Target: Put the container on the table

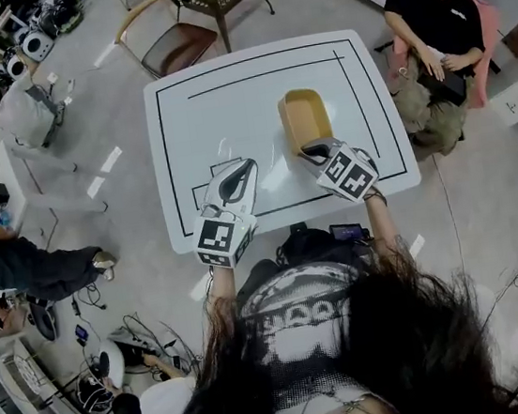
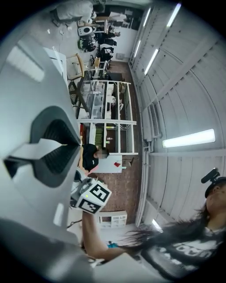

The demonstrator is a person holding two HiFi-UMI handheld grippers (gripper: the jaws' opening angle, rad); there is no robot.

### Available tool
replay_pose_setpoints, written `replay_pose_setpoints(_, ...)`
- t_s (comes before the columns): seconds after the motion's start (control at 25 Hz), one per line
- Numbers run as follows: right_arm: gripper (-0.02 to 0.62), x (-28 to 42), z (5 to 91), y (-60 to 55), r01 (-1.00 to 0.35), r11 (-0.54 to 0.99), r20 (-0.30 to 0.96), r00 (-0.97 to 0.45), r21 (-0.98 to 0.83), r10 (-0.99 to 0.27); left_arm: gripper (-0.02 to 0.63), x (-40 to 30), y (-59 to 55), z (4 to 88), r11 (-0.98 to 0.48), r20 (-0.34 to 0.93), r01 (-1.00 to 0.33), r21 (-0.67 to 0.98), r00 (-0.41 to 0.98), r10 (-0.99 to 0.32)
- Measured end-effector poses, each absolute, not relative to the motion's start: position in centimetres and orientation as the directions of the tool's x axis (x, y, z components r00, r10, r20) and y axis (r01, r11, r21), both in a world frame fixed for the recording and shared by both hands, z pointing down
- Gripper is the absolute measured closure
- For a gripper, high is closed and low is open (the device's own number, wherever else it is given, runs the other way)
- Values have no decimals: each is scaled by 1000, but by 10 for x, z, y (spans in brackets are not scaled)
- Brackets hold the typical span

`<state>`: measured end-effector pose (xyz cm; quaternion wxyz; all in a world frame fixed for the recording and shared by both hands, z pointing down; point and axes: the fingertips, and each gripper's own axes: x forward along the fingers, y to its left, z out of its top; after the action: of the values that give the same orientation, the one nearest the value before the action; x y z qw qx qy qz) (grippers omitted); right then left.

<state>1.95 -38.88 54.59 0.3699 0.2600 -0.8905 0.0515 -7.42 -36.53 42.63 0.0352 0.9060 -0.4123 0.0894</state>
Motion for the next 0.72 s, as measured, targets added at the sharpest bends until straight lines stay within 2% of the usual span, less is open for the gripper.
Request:
replay_pose_setpoints(0.24,573,30,584,-462,-440,890,736,-563,117,-376,606,-72,-404,428,-607,207,-795,-27,589,-781)
replay_pose_setpoints(0.48,572,44,616,-524,-338,919,820,-454,204,-349,606,-67,-427,432,-562,220,-827,-25,544,-810)
replay_pose_setpoints(0.72,572,45,647,-556,-291,937,862,-405,193,-304,606,-67,-429,437,-530,232,-847,-25,511,-828)
